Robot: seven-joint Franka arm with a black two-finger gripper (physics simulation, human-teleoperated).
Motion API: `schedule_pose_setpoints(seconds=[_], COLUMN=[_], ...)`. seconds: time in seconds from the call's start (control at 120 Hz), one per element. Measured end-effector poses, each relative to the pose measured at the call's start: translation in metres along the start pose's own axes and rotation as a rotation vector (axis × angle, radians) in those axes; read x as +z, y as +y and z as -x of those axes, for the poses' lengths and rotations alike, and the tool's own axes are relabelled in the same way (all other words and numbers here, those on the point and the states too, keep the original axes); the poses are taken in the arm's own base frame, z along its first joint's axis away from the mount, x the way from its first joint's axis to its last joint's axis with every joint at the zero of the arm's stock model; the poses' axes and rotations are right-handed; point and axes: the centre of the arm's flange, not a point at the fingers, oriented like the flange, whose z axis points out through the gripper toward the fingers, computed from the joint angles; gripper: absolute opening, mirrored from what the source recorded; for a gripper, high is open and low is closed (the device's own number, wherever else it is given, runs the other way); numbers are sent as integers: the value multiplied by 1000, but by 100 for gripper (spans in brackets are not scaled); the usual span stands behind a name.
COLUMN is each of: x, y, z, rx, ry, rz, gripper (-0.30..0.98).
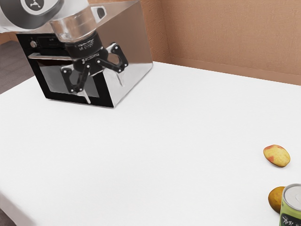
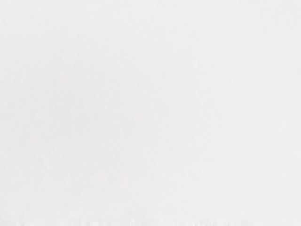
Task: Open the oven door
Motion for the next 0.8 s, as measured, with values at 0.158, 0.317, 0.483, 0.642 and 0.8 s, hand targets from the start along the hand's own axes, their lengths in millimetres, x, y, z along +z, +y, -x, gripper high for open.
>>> schedule_pose_setpoints(seconds=[0.158, 0.317, 0.483, 0.642, 0.8], x=[10, 16, 29, 22, 8], y=[37, 47, 49, 32, -8], z=[74, -94, -163, -214, -263], rx=[-126, -557, -726, -826, -927], ry=[-15, 98, 141, 181, 206], rz=[-2, 146, 290, 418, 495], gripper=[69, 69, 69, 69, 69])
